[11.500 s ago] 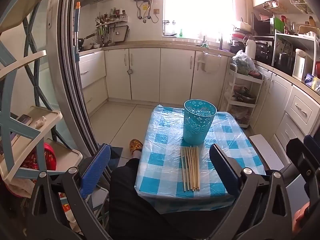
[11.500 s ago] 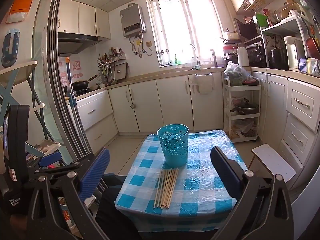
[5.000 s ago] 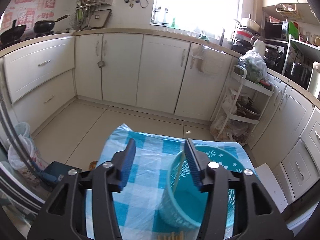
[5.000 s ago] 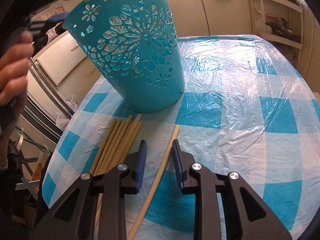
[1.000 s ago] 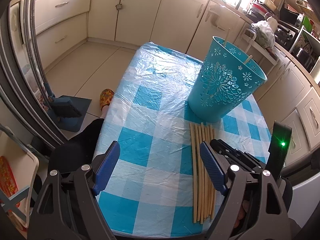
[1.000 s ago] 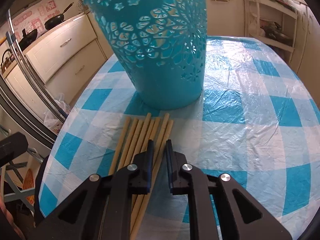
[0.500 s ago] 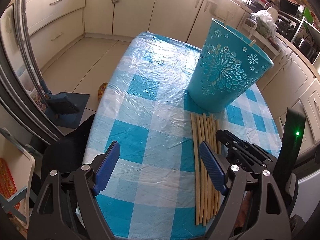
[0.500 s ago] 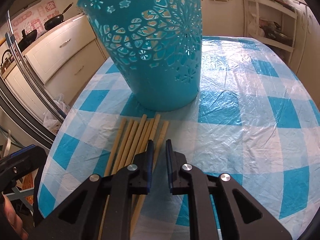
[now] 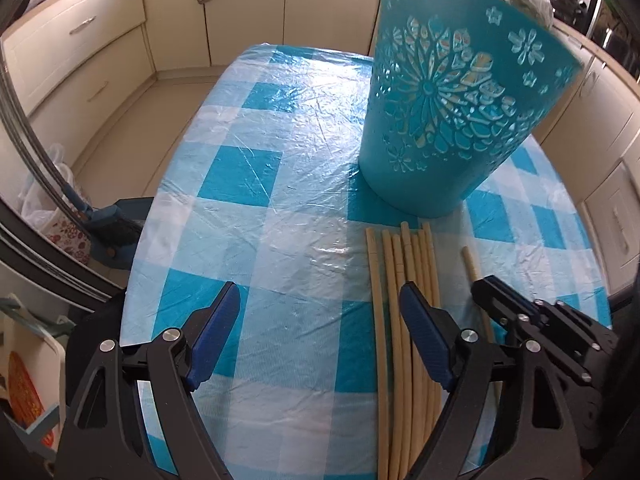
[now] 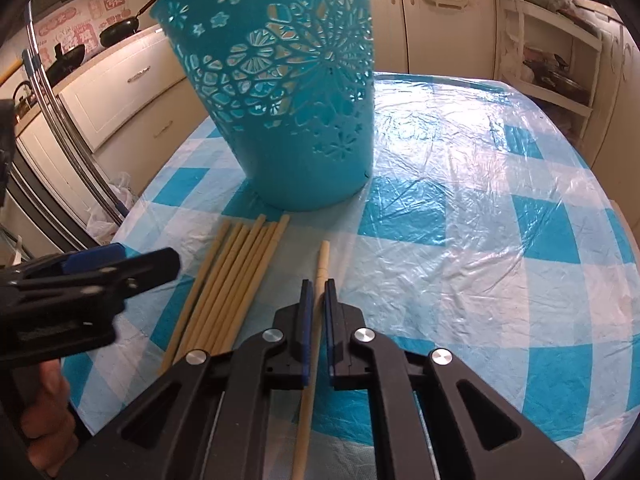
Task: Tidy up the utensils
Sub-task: 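Grasp another wooden chopstick with the left tool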
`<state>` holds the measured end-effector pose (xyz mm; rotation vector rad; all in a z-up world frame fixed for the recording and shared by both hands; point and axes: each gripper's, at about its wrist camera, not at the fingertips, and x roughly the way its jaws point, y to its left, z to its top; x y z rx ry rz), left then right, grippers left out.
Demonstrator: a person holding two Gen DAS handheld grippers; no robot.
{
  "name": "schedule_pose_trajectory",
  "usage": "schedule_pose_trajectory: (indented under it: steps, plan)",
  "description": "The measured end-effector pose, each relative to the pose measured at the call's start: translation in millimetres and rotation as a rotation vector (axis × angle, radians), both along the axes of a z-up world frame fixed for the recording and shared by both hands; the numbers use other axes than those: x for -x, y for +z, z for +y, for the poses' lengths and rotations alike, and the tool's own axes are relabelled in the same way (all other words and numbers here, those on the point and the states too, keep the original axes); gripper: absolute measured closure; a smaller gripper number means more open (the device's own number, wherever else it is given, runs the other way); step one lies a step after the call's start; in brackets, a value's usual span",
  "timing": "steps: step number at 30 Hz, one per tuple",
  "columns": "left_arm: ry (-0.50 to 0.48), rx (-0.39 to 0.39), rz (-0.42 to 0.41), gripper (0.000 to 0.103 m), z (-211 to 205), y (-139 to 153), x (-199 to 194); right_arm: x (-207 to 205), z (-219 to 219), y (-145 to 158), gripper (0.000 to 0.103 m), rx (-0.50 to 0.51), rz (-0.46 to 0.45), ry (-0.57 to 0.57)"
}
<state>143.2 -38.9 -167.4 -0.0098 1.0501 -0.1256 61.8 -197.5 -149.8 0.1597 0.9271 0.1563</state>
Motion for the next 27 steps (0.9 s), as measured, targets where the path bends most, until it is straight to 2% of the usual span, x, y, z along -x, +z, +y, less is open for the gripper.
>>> schedule_pose_trajectory:
  steps: [7, 14, 20, 27]
  plan:
    - [0.008, -0.06, 0.029, 0.025, -5, -14, -11, -2, -6, -1, 0.097, -0.058, 0.003, -0.003]
    - [-0.012, -0.099, 0.021, 0.026, -15, -16, -15, -2, -9, -2, 0.096, -0.083, 0.003, -0.002]
    - [-0.053, -0.097, 0.008, 0.043, -26, -12, -12, -7, -7, -1, 0.096, -0.054, 0.003, 0.008]
    - [-0.12, -0.086, -0.004, 0.072, -42, -8, -10, -12, -3, -1, 0.097, -0.018, -0.001, 0.026]
